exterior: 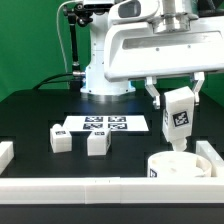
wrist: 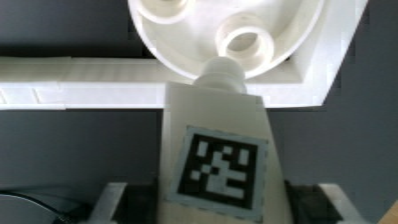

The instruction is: Assemble stool

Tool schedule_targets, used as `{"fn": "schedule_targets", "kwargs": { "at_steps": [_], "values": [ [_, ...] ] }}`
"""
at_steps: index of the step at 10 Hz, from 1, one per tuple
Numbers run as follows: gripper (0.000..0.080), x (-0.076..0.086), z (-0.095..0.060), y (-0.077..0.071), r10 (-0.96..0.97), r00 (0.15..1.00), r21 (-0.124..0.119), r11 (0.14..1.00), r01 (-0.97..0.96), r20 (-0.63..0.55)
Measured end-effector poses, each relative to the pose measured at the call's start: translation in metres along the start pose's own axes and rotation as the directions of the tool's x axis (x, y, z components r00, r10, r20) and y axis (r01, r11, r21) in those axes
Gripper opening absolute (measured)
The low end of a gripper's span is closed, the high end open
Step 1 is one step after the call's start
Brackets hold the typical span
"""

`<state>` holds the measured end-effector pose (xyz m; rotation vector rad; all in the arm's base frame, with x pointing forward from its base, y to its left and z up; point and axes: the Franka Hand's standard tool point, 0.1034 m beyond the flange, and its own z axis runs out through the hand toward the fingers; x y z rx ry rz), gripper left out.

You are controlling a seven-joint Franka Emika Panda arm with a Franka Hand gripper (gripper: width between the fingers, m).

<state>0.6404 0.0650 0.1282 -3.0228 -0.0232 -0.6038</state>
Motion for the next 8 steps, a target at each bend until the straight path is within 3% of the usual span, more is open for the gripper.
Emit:
{"fn": "schedule_targets", "kwargs": {
  "at_steps": [4, 5, 8],
  "values": [
    [0.0327, -0.008, 0.011, -0.030, -0.216, 0.976, -0.019, 0.976, 0.217, 0.005],
    [0.0327, -0.010, 0.014, -0.022, -0.227, 0.974, -0.022, 0.974, 0.227, 0.012],
    [0.0327, -0.011, 0.014, -0.021, -0.233, 0.972, -0.022, 0.972, 0.233, 0.013]
  ]
}}
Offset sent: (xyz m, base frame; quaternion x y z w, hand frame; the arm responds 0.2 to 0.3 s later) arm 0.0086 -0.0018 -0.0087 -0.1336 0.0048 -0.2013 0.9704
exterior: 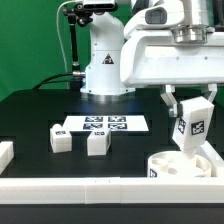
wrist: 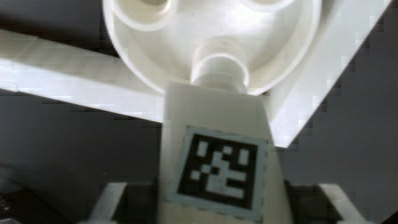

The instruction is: Assemble stool

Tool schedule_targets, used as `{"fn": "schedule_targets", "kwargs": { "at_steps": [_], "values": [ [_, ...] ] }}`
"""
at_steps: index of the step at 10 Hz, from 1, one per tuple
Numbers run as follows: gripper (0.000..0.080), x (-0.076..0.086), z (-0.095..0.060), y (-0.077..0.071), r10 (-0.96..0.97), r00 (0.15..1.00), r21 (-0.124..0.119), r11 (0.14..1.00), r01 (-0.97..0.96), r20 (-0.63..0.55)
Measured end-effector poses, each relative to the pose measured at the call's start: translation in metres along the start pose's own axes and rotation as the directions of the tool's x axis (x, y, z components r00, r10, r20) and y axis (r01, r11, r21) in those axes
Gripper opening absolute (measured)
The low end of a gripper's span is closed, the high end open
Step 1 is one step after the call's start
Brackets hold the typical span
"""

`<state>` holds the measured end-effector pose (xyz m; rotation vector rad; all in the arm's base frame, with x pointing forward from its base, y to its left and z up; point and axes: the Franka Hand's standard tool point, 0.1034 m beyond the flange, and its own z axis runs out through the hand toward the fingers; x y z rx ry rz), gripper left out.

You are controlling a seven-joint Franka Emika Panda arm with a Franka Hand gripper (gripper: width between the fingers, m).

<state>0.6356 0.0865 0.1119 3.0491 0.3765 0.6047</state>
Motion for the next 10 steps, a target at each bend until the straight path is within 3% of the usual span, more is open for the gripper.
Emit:
{"fn": "schedule_targets", "kwargs": {
  "at_steps": [5, 10],
  "values": [
    [0.0327, 0.006, 0.009, -0.007, -0.075, 0.997, 0.002, 0.997, 0.075, -0.002],
    [0.0327, 0.008, 0.020, 0.000, -0.123, 0.992, 0.006, 0.992, 0.122, 0.026]
  ]
}}
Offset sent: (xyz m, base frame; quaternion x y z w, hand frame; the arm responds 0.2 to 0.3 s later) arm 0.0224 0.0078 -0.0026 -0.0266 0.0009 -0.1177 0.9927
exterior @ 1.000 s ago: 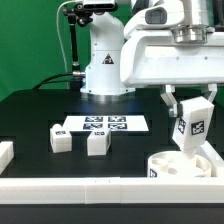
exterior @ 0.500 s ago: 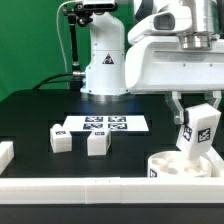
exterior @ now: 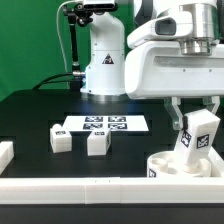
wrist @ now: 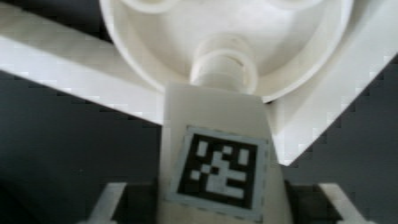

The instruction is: Assemble stool

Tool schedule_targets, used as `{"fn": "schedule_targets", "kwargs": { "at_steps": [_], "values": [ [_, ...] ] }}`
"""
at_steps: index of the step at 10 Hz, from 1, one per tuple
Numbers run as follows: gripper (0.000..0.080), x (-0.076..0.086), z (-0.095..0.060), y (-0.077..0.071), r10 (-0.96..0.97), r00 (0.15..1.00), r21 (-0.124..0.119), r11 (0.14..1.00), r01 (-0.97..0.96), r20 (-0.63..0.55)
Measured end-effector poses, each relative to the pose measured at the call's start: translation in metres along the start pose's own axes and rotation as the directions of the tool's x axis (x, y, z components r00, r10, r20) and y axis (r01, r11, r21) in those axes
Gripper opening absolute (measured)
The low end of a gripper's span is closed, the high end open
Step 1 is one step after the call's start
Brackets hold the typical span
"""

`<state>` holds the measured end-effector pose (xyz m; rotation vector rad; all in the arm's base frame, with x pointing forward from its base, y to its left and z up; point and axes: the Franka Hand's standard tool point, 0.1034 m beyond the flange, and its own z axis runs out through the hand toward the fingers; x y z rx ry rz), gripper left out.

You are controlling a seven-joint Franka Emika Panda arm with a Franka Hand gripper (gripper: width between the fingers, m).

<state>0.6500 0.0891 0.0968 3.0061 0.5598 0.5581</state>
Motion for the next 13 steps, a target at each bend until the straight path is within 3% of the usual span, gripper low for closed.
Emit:
{"fn": "schedule_targets", "kwargs": {
  "at_steps": [4, 7, 12, 13],
  "values": [
    [0.0327, 0.004, 0.003, -0.001, -0.003, 1.000, 0.004, 1.000, 0.003, 0.010],
    [0.0327, -0.007, 0.007, -0.003, -0.001, 1.000, -0.001, 1.000, 0.001, -0.002],
    [0.0327, -0.017, 0.009, -0.004, -0.003, 0.994, -0.033, 0.999, 0.000, -0.109],
    [0.0428, -0.017, 0.009, -0.004, -0.003, 0.994, -0.033, 0.999, 0.000, -0.108]
  ]
}}
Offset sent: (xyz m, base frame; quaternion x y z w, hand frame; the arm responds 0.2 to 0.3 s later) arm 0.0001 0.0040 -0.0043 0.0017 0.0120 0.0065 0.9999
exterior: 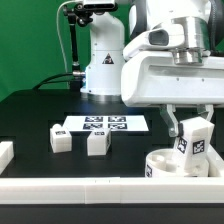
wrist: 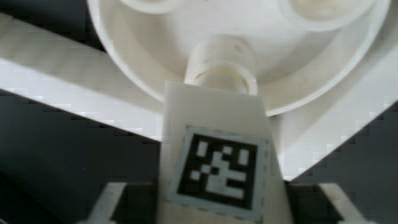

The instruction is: Assemble stool

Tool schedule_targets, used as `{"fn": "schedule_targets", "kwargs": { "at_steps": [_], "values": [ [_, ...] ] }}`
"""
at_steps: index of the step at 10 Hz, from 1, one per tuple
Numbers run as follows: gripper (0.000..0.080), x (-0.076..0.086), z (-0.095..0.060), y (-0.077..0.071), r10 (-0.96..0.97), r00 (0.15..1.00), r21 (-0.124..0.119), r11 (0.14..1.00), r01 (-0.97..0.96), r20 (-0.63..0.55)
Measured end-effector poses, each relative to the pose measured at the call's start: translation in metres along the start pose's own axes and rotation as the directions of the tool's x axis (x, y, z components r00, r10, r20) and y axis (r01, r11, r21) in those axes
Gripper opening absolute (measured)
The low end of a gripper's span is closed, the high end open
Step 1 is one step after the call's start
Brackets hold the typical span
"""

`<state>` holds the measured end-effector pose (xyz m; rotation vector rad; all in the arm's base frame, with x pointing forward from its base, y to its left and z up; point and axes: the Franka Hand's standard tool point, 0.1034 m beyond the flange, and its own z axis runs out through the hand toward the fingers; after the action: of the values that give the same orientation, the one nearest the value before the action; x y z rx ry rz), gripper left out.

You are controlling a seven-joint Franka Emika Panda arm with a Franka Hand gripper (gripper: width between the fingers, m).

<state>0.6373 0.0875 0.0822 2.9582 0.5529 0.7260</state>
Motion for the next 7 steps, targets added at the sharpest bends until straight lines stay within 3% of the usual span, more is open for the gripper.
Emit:
{"fn": "schedule_targets", "kwargs": {
  "at_steps": [1, 2, 3, 7],
  "values": [
    [0.0428, 0.000, 0.000, 0.000, 0.000, 1.000, 0.000, 1.000, 0.000, 0.000],
    [0.0570, 0.000, 0.000, 0.000, 0.000, 1.000, 0.001, 1.000, 0.000, 0.004],
    [0.0625, 0.002, -0.005, 0.002, 0.003, 1.000, 0.009, 1.000, -0.003, 0.031],
    [0.0648, 0.012, -0.027, 0.007, 0.013, 0.995, 0.030, 0.999, -0.016, 0.099]
  ]
}}
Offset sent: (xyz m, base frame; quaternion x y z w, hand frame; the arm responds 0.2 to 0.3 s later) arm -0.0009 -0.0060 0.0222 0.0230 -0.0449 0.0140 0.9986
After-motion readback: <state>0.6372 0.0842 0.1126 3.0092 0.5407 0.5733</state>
